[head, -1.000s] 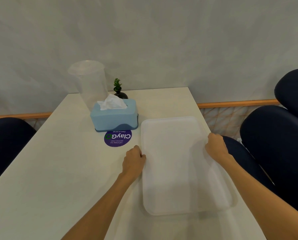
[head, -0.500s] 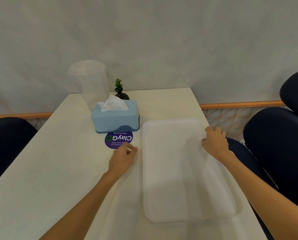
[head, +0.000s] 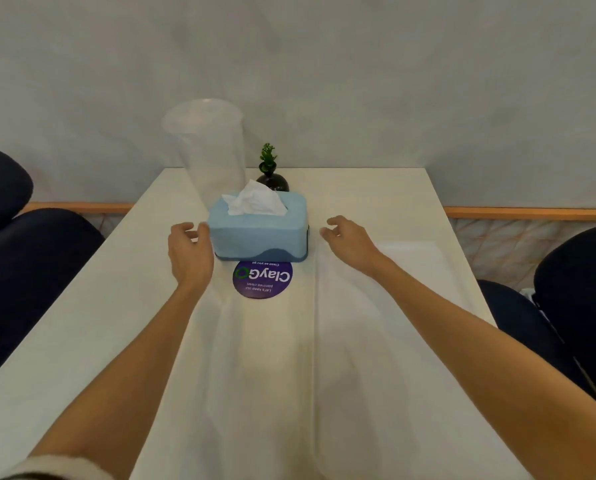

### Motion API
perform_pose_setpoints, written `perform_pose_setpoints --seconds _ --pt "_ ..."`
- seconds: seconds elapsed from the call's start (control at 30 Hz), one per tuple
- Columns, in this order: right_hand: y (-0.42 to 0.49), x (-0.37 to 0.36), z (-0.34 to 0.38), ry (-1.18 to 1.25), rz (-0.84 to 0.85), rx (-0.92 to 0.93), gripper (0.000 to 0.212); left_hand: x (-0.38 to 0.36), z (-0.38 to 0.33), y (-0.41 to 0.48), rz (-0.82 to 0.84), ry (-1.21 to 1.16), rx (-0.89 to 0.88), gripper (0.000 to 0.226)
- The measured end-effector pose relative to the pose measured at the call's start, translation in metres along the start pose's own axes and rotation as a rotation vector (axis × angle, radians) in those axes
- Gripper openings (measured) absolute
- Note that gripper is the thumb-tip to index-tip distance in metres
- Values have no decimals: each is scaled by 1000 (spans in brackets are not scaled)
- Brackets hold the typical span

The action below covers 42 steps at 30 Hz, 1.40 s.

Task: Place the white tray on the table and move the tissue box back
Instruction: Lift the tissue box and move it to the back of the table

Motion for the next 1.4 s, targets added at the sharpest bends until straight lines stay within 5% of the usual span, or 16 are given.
perform_pose_setpoints --seconds 0.17,0.63,0.97,1.4 --pt "30 -26 24 186 40 -88 57 -21 9 31 139 -40 245 59" --pt "58 -59 14 420 85 -226 59 -54 21 35 391 -200 339 58" --pt "62 -26 19 569 -72 -23 63 -50 -14 9 295 -338 135 47" --pt "88 89 -69 598 -287 -117 63 -164 -84 -48 567 -313 33 49"
Point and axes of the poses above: each hand's wrist, its own y-axis towards the middle knuckle, its own x-axis out of the back of the hand, z = x × y, the point moved 5 cm from there along y, towards the middle knuckle, and after that the axes turned 4 degrees about x, right-handed, at the moved point
